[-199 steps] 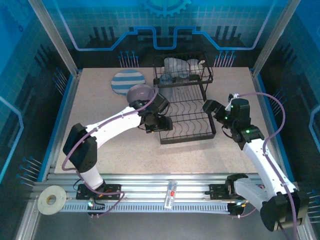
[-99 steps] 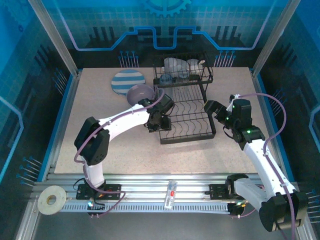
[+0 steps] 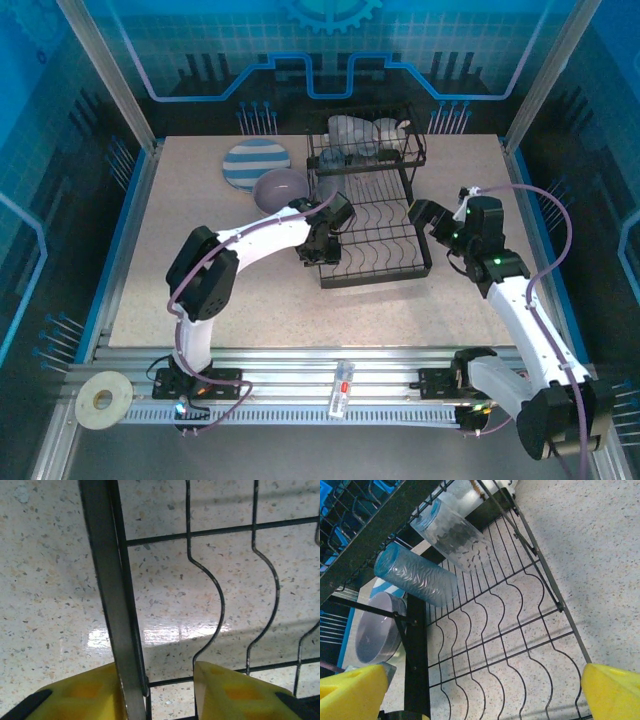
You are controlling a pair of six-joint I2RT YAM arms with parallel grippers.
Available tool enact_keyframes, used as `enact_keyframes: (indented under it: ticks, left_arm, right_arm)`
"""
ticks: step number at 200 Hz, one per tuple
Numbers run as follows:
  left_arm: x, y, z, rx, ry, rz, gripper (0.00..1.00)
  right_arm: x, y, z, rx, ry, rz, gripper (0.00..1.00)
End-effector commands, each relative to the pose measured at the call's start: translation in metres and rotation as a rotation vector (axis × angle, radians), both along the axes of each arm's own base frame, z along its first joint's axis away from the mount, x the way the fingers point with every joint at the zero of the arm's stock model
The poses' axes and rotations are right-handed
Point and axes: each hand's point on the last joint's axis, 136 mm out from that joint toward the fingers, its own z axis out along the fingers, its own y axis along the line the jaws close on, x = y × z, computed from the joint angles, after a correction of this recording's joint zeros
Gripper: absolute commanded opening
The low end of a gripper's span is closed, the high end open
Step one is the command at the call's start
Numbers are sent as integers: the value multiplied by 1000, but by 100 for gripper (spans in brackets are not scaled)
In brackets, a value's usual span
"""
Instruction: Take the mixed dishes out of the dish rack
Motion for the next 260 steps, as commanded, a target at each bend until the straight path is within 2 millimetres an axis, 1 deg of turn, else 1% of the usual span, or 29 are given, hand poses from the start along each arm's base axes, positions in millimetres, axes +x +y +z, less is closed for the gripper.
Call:
enact_keyframes:
  ticks: [1,9,16,17,19,24,61,76,97,122,145,168,200,236,260]
  left_arm:
    - [3,-2,-2,11,8,-7,32]
    - [2,-3,-4,12,15,-12,30]
    - [2,-3,-4,15,18,-16,29]
    - [2,-3,-5,16,19,-18,29]
    - [2,-3,-5,16,20,-19,29]
    - [2,-3,-6,19,21,-24,27]
    - [4,-5,-5,29,20,-76,14]
    - [5,-7,-4,29,19,-103,9]
    - [5,-6,-2,42,19,-141,0]
    - [4,-5,0,53,17,-191,0]
    - [2,-2,0,65,9,-251,0]
    - [4,1,4,80,-27,-309,0]
    - [8,1,11,93,-86,-413,0]
    - [20,2,19,130,-175,-534,0]
    - [30,0,24,160,-233,-619,0]
  right_arm:
    - [11,-9,20,-19,-45,-4,100]
    - [13,-13,22,-26,-34,-9,100]
    - [13,-15,16,-37,-10,-8,100]
    - [15,-15,21,-39,-20,-9,100]
    - [16,-16,25,-41,-26,-9,100]
    - [18,-17,28,-47,-23,-7,100]
    - [29,-32,24,-43,55,-19,100]
    - [33,-42,20,-30,79,-47,100]
    - [38,-63,16,-2,100,-114,100]
    - [44,-89,11,51,112,-198,100]
    - [52,-106,0,99,140,-249,99]
    - [56,-115,-9,141,170,-271,100]
    - [61,-133,-11,136,166,-322,100]
    - [73,-147,-15,187,173,-363,100]
    - [76,-156,-20,192,186,-384,100]
